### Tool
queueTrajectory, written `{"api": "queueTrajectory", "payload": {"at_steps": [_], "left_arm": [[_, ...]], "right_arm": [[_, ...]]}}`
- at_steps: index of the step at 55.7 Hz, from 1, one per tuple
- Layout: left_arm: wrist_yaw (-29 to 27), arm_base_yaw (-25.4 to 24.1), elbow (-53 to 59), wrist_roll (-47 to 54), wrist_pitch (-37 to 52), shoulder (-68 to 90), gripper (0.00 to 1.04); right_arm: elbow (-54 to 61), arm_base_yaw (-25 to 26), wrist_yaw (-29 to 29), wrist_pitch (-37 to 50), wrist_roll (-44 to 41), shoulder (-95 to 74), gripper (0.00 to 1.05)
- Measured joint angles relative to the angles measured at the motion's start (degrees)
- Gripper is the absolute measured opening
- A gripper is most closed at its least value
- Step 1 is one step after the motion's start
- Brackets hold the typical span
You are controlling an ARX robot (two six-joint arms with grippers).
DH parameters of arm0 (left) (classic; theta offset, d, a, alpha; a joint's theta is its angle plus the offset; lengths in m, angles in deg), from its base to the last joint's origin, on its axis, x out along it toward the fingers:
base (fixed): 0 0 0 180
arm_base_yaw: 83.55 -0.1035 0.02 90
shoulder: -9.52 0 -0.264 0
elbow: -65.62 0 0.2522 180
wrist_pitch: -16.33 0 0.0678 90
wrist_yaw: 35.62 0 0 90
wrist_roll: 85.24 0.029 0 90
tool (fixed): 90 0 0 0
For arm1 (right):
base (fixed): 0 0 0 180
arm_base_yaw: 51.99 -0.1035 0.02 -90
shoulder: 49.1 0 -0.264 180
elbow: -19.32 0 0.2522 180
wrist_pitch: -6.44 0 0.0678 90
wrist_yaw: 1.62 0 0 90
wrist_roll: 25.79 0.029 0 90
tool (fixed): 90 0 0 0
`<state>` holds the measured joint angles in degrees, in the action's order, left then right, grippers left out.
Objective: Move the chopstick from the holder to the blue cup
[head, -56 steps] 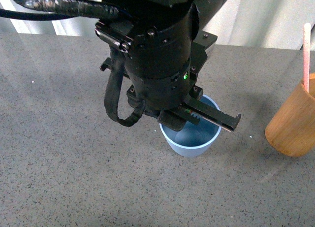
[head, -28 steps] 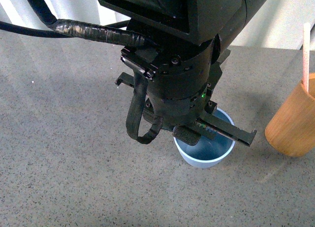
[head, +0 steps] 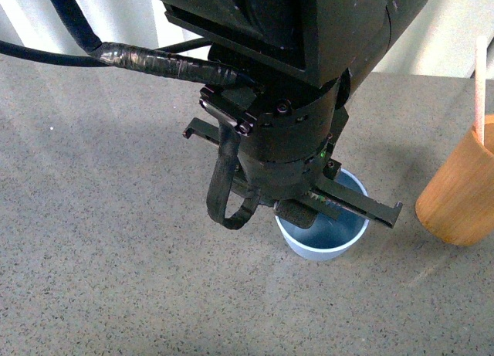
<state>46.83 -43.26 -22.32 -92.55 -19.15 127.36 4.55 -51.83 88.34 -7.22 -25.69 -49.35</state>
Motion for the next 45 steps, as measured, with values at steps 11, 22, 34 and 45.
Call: {"api": "queueTrajectory", "payload": {"at_steps": [11, 22, 34, 45], "left_arm": [[0.1, 0.2, -0.1, -0.9, -0.1, 0.2, 0.24], [0.2, 0.2, -0.9, -1.0, -0.9, 0.3, 0.53], [0.2, -0.5, -1.7, -1.4, -2.3, -1.3, 0.91], [0.3, -2.3, -1.8, -1.4, -2.7, -5.3, 0.98]], "right_arm": [[0.0, 0.0, 0.0, 0.0, 0.0, 0.0, 0.95], [0.0, 0.0, 0.0, 0.0, 0.0, 0.0, 0.95], [0.0, 0.0, 0.0, 0.0, 0.0, 0.0, 0.95], [0.0, 0.0, 0.0, 0.0, 0.0, 0.0, 0.95]]}}
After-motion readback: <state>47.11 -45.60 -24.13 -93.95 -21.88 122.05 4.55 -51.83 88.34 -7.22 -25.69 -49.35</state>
